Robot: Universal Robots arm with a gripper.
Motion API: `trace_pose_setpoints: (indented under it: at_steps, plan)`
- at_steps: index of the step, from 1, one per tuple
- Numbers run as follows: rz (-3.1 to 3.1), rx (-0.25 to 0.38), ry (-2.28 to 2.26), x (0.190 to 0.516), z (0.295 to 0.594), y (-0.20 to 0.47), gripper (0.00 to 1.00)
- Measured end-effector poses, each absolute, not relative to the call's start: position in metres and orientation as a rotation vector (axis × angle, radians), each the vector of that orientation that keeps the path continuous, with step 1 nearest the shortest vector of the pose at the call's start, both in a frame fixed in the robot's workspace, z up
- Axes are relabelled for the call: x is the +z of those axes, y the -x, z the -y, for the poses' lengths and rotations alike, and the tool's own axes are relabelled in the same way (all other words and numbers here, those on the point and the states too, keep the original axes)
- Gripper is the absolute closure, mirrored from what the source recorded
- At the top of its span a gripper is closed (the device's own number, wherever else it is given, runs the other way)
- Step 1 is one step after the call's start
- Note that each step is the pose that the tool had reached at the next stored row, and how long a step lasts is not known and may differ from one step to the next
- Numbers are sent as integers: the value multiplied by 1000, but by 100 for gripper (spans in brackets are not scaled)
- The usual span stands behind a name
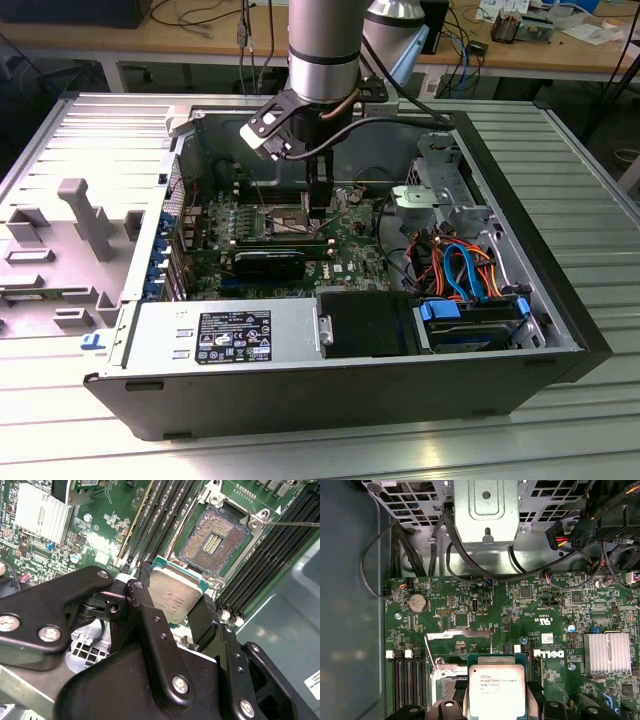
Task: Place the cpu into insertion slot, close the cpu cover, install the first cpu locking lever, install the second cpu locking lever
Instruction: 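Place the cpu into insertion slot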
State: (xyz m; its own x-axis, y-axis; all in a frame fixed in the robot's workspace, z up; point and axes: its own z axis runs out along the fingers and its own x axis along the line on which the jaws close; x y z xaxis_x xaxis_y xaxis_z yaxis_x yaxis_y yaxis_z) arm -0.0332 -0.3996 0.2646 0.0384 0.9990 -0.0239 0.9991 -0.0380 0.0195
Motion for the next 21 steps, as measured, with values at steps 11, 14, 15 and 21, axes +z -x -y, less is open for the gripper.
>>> trace_pose_setpoints:
  at_steps: [11, 14, 15, 21]
  plan:
    - [-2135, -6, -2262, 264, 400, 33, 45]
    - [-2130, -6, -2267, 264, 400, 33, 45]
    - [-2128, -6, -2270, 264, 400, 33, 45]
    - [-2116, -7, -2280, 264, 400, 33, 45]
